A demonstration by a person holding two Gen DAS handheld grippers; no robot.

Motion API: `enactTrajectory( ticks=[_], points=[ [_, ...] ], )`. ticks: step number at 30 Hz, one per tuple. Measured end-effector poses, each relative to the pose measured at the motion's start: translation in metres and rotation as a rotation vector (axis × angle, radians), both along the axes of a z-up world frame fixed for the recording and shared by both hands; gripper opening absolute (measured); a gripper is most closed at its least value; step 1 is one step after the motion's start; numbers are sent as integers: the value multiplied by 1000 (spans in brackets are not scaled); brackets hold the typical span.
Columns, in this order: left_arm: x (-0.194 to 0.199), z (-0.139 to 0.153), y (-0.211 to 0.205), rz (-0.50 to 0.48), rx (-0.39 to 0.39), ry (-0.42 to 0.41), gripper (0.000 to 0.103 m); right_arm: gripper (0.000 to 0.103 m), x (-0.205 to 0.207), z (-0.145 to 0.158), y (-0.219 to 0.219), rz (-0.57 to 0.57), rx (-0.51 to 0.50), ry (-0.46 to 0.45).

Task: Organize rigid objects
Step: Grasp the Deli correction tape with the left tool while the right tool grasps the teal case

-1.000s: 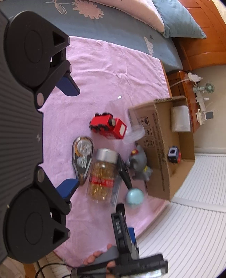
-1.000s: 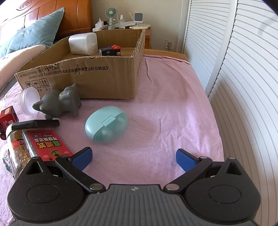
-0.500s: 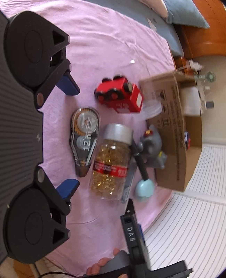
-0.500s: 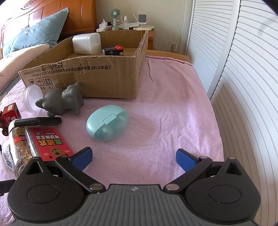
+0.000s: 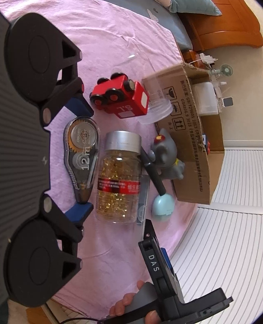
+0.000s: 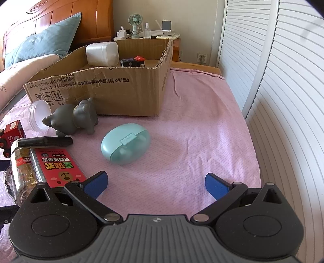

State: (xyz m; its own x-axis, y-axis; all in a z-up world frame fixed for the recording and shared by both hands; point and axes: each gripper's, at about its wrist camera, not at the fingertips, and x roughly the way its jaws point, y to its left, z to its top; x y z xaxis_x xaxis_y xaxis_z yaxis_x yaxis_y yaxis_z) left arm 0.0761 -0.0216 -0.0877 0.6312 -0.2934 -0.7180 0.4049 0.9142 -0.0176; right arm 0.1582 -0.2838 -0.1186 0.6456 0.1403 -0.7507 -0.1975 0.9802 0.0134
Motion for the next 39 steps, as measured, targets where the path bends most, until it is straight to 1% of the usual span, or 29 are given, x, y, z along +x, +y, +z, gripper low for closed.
enactTrajectory(
  ticks=[4,8,11,13,16,20,22,25,30,33,35,37,39],
  points=[
    [-5,-1,12,51,0,0,90,103,1,1,0,-5,-4,10],
    [-10,-1,29,96,-3,0,90,103,9,4,3,-8,-9,53],
    [-13,-1,36,111,-5,-1,90,103,17,14,3,-3,65,65],
    [-13,-2,37,107,-7,-6,90,103,26,20,6,-8,84,61],
    [-13,-1,37,103,-7,-9,90,103,42,20,18,-17,45,56],
    [-14,-1,38,100,-9,-13,90,103,58,8,32,-29,-6,75],
    [-14,-1,38,102,-9,-13,90,103,60,4,37,-39,-44,67],
    [-15,-2,39,103,-10,-14,90,103,54,4,30,-45,-54,57],
    [-15,-1,39,98,-9,-16,90,103,43,3,6,-82,-59,56],
    [-15,-2,39,99,-10,-18,90,103,38,2,3,-69,-60,43],
    [-15,-2,38,103,-10,-19,90,99,37,2,6,-37,-52,29],
    [-16,-2,38,108,-10,-20,90,90,38,1,10,5,-35,18],
    [-16,-2,38,112,-10,-20,90,84,38,3,14,43,-29,3]
  ],
)
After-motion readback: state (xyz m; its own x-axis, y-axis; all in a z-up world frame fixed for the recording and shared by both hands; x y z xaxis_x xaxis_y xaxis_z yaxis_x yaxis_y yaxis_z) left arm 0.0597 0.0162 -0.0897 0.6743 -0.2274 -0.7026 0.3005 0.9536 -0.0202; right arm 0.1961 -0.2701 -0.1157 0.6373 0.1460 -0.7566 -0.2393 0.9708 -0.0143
